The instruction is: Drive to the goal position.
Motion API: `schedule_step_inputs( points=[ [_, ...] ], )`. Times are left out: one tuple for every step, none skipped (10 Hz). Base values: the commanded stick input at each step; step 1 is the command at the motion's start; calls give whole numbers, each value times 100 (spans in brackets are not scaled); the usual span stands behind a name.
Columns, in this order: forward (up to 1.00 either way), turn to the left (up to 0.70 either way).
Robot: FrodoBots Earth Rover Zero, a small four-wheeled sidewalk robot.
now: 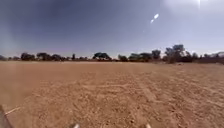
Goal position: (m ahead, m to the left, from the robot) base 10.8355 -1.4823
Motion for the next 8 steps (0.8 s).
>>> schedule_step_inputs(
  points=[
    [45, 0],
    [45, 0],
    [45, 0],
    [45, 0],
    [45, 0],
    [45, 0],
    [45, 0],
    [45, 0]
  ],
)
